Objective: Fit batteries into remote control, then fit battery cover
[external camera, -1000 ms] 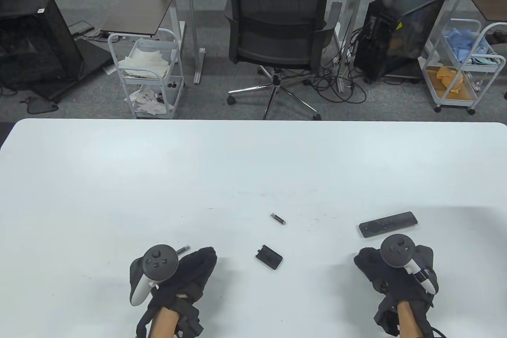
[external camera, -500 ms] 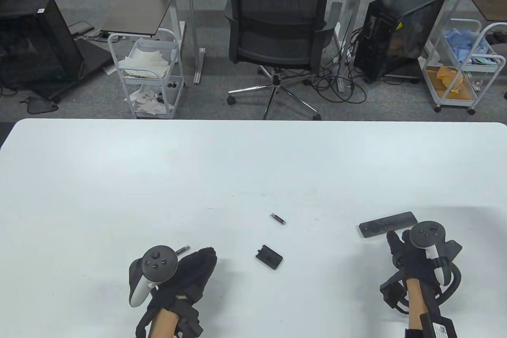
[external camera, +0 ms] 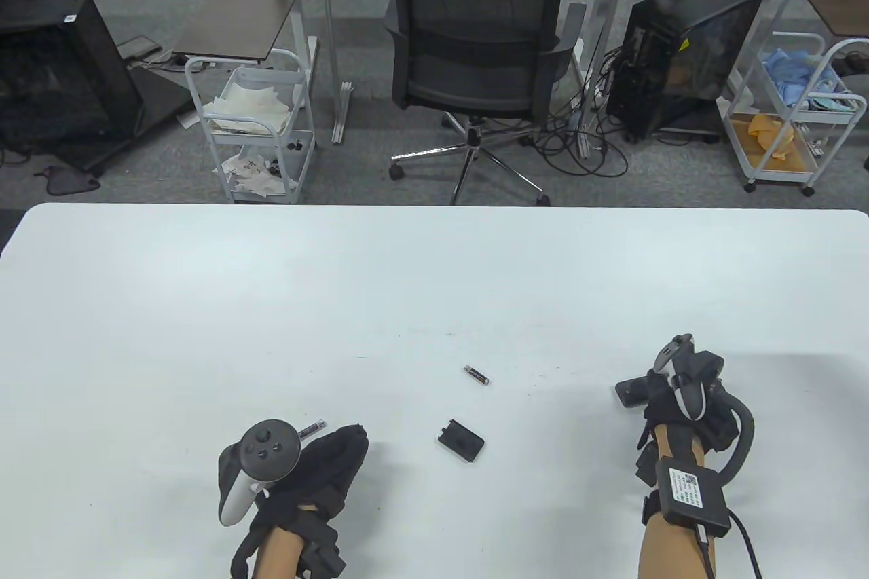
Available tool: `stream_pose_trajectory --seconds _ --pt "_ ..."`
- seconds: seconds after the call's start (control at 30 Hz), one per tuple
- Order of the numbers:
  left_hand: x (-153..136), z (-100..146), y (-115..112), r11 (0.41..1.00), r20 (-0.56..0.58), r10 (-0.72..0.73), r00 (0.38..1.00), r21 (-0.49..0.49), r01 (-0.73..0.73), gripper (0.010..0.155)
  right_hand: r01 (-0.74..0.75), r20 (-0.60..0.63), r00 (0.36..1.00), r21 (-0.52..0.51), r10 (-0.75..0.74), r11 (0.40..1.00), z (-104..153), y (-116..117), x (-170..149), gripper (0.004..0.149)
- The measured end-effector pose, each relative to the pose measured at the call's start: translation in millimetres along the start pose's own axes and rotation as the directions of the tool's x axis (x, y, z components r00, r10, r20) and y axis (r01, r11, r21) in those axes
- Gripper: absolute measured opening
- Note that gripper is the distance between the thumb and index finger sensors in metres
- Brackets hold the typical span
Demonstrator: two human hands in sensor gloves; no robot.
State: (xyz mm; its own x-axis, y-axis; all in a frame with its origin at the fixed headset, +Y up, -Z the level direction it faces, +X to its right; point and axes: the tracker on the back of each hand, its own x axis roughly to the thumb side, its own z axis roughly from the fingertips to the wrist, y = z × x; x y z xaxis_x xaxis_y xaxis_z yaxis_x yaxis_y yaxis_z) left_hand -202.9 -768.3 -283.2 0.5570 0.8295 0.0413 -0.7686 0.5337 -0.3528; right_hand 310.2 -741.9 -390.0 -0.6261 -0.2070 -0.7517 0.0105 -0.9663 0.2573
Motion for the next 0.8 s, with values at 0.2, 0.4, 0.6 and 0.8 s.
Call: stream_pose_trajectory --seconds 0.2,0.4,0.6,0.8 --pt "0 -1 -1 1.000 -0.002 0.001 1.000 -0.007 -0.001 0.062 -0.090 -0.001 0.996 -0.037 0.090 0.995 -1 3 20 0.091" --pt "0 -2 -1 1.000 -0.009 0.008 1.000 -0.023 -0.008 0.062 -0.055 0.018 0.998 0.069 0.054 0.996 -2 -1 21 0.087" --pt "-1 -3 -1 1.000 -0.016 0.009 1.000 -0.026 -0.009 0.062 -0.075 0.078 0.995 0.086 0.068 0.993 2 -3 16 0.077" --pt "0 -2 0 0.999 0.006 0.028 1.000 -0.031 -0.028 0.062 -0.201 0.220 0.957 0.027 0.190 0.979 17 -1 25 0.075"
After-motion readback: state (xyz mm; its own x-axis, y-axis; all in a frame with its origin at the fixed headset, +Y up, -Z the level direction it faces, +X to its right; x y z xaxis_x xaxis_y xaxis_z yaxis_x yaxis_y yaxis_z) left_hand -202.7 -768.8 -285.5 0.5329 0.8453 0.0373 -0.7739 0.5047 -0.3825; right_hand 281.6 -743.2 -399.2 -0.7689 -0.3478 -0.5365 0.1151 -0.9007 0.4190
